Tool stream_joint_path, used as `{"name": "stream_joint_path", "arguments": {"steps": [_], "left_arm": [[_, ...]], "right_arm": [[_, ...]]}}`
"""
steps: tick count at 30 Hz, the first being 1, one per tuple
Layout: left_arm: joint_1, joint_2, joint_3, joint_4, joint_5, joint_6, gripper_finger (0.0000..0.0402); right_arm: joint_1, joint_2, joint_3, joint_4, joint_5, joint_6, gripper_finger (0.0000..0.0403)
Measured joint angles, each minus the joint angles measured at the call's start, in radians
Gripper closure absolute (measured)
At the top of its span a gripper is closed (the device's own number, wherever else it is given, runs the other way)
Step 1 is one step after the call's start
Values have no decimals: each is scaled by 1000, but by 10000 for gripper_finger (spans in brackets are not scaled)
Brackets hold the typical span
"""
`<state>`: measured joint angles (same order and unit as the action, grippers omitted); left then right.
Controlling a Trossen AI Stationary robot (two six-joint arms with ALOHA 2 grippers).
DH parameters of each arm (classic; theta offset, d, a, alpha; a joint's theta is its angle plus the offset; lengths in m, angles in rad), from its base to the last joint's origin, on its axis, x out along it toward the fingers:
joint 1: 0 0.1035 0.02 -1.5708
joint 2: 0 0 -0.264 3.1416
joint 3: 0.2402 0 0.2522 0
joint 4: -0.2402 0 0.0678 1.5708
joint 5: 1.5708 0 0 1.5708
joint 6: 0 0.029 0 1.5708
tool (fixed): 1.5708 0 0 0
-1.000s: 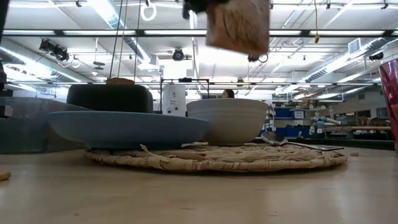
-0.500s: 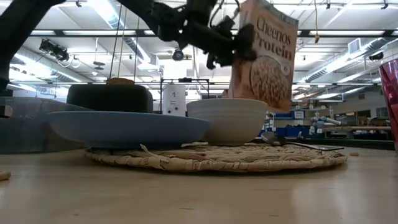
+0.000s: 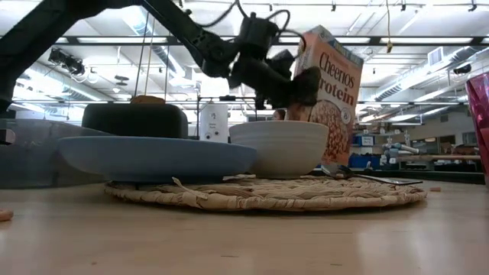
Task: Arrange a breakfast setting
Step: Pour the cereal from the yellow cereal box into the white bowl
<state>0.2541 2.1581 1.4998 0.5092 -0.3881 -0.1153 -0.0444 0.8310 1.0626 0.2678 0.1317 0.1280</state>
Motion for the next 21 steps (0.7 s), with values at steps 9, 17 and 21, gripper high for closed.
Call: {"name": "stream_joint_path", "arguments": {"steps": [9, 17, 21], "left_arm": [[-3, 58, 0, 41, -3, -72, 206], [11, 58, 0, 21, 35, -31, 160], [13, 56, 0, 8, 42, -32, 132]], "right_arm": [[0, 28, 0, -9, 6, 22, 12], [0, 37, 0, -116, 6, 43, 11], [-1, 31, 0, -164, 6, 64, 12]]}}
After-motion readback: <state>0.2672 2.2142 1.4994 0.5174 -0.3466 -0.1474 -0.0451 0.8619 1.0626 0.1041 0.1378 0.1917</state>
